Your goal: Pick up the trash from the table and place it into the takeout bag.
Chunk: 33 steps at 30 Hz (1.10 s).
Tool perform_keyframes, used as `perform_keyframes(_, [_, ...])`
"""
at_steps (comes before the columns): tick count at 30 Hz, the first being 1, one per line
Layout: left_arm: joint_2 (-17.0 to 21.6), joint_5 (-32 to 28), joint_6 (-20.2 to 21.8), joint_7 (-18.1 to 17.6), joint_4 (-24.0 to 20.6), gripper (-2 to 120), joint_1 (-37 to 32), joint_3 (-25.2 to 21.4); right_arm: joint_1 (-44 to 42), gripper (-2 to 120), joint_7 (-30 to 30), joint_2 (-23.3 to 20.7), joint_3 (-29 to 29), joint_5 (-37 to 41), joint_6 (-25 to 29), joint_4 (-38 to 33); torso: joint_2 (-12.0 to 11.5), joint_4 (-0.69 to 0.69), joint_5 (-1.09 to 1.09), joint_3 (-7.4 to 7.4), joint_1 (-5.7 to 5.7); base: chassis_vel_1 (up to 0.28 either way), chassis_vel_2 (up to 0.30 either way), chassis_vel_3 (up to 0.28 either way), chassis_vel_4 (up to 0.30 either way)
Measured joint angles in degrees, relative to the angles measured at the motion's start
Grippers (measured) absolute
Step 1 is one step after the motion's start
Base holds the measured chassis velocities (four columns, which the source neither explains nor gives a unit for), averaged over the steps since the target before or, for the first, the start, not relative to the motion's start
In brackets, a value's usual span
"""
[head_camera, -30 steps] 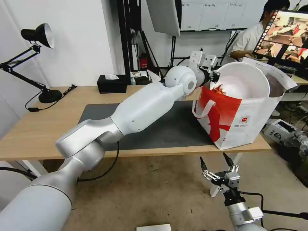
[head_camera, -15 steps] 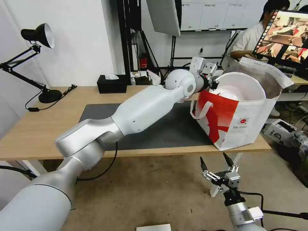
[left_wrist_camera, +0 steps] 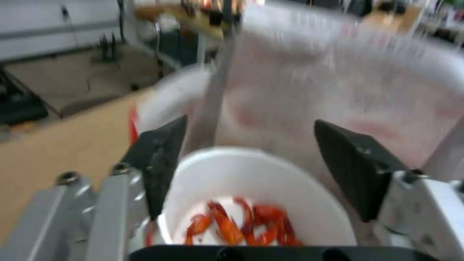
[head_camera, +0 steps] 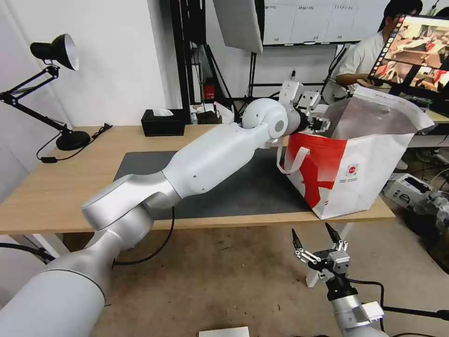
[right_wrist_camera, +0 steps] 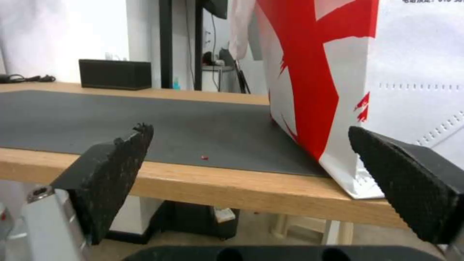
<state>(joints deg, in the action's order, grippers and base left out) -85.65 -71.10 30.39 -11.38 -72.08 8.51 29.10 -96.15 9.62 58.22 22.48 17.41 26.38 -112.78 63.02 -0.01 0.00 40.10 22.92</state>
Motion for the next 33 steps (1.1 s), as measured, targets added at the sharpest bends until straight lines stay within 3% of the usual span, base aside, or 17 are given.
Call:
perform_keyframes(5, [5.19,0.47,-6.22,-1.02,-5.94,93,-0.88,-1.00,0.00,100,0.00,0.00,0.00,0.00,0.00,0.00,0.00,0.01,-0.01,0.00,0.00,0.000,0.000,0.000,0.000])
perform_keyframes(6, [7.63,1.54,-8.72,-1.48,-8.47,98,-1.53,-1.27,0.00,100,0.00,0.00,0.00,0.00,0.00,0.00,0.00,0.02,-0.01,0.00,0.00,0.000,0.000,0.000,0.000])
perform_keyframes(8, [10.62,3.03,-13.08,-2.32,-11.30,99,-2.81,-1.60,0.00,100,0.00,0.00,0.00,0.00,0.00,0.00,0.00,0.03,-0.02,0.00,0.00,0.000,0.000,0.000,0.000])
perform_keyframes(9, [10.62,3.03,-13.08,-2.32,-11.30,99,-2.81,-1.60,0.00,100,0.00,0.00,0.00,0.00,0.00,0.00,0.00,0.03,-0.02,0.00,0.00,0.000,0.000,0.000,0.000])
perform_keyframes(11, [14.30,6.51,-19.10,-3.19,-14.55,100,-5.32,-2.12,0.00,100,0.00,0.00,0.00,0.00,0.00,0.00,0.00,0.02,-0.02,0.00,0.00,0.000,0.000,0.000,0.000])
perform_keyframes(12, [15.32,7.33,-20.10,-3.34,-15.71,100,-6.27,-2.53,0.00,100,0.00,0.00,0.00,0.00,0.00,0.00,0.00,0.01,-0.02,0.00,0.00,0.000,0.000,0.000,0.000])
perform_keyframes(17, [19.84,8.59,-21.96,-4.58,-21.68,100,-11.85,-5.85,0.00,100,-0.01,0.00,0.00,0.00,0.00,0.00,0.00,0.02,-0.03,0.00,0.00,0.000,0.000,0.000,0.000])
perform_keyframes(19, [24.83,10.46,-22.30,-5.29,-28.09,100,-17.08,-9.17,0.00,100,0.00,0.00,0.00,0.00,0.00,0.00,0.01,0.00,-0.02,0.00,0.00,0.000,0.000,0.000,0.000])
perform_keyframes(20, [24.83,10.46,-22.30,-5.29,-28.09,100,-17.08,-9.17,0.00,100,0.00,0.00,0.00,0.00,0.00,0.00,0.01,0.00,-0.02,0.00,0.00,0.000,0.000,0.000,0.000])
perform_keyframes(23, [30.38,12.27,-22.32,-5.14,-33.86,100,-23.53,-13.67,0.00,100,0.00,0.00,0.00,0.00,0.00,0.00,0.01,0.02,-0.03,0.00,-0.01,0.000,0.000,0.000,0.000])
perform_keyframes(28, [34.59,14.61,-22.75,-2.81,-37.09,100,-32.73,-20.20,0.00,100,0.02,0.00,0.01,0.01,0.00,0.00,0.01,0.02,-0.04,0.00,-0.01,0.000,0.000,0.000,0.000])
perform_keyframes(33, [38.41,19.20,-24.52,-0.76,-41.06,100,-46.52,-30.15,0.00,100,-0.01,0.00,0.00,-0.01,0.00,0.00,0.01,0.02,-0.04,-0.01,-0.01,0.000,0.000,0.000,0.000])
